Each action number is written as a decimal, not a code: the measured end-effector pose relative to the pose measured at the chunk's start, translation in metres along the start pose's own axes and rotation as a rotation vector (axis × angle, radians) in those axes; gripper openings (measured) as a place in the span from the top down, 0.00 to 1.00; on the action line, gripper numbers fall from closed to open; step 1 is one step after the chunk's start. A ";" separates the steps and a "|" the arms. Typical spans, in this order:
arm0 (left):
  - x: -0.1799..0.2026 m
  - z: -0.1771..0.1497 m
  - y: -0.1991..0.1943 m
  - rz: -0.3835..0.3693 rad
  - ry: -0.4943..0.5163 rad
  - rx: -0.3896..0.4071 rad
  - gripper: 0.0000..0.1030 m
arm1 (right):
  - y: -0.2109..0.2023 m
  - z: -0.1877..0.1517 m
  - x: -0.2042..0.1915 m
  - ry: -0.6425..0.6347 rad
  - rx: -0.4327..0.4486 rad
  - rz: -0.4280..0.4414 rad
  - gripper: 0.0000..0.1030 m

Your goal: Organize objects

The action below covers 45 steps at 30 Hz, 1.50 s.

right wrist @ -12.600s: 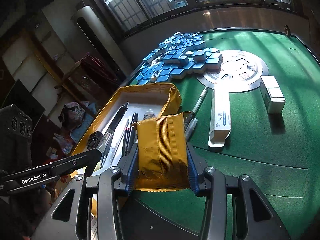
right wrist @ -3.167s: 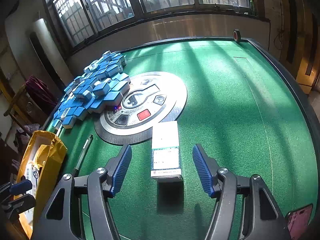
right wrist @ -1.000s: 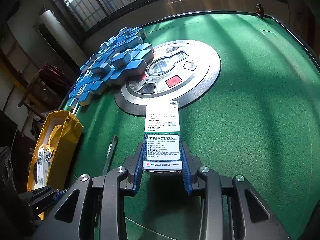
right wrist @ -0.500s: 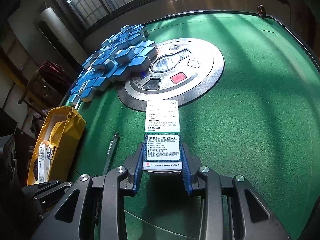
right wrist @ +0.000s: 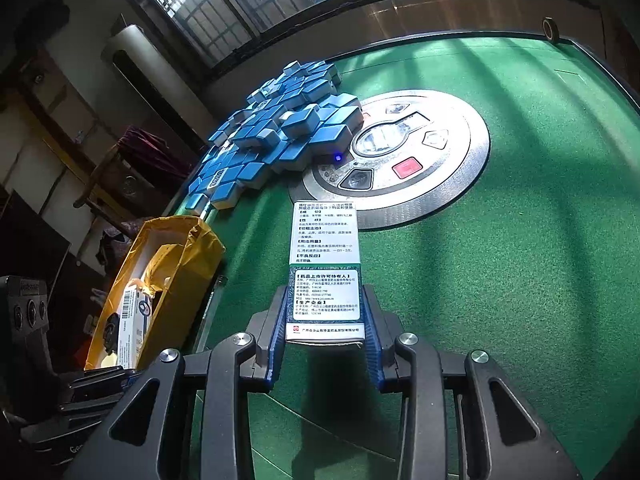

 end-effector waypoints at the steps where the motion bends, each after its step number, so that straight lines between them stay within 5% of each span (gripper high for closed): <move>1: -0.002 -0.001 -0.004 -0.005 -0.008 0.005 0.93 | 0.001 -0.001 -0.001 -0.003 -0.003 0.003 0.71; 12: -0.067 -0.004 -0.070 -0.011 -0.116 0.078 0.93 | 0.007 -0.029 -0.050 -0.101 -0.071 0.116 0.71; 20: -0.128 -0.001 -0.089 0.023 -0.202 0.122 0.93 | 0.006 -0.053 -0.159 -0.216 -0.101 0.274 0.71; 25: -0.150 0.000 -0.085 0.040 -0.228 0.121 0.93 | 0.032 -0.057 -0.193 -0.255 -0.107 0.222 0.71; 36: -0.166 -0.003 -0.065 0.052 -0.244 0.098 0.93 | 0.064 -0.059 -0.197 -0.273 -0.124 0.074 0.70; 39: -0.168 -0.004 -0.066 0.103 -0.232 0.120 0.92 | 0.059 -0.060 -0.199 -0.284 -0.091 0.045 0.66; 41: -0.169 -0.006 -0.072 0.145 -0.217 0.139 0.87 | 0.051 -0.060 -0.199 -0.256 -0.070 0.055 0.54; 43: -0.169 -0.006 -0.082 0.170 -0.203 0.174 0.53 | 0.039 -0.059 -0.202 -0.231 -0.039 0.081 0.48; 45: -0.171 -0.008 -0.094 0.213 -0.195 0.219 0.39 | 0.027 -0.060 -0.204 -0.220 -0.010 0.090 0.47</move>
Point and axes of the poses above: each gripper's, at about its wrist camera, not at the fingertips, and y roughly the way its jaws point, x to its right, z to its top, the point moved 10 cm from there along y, roughly the way its jaws point
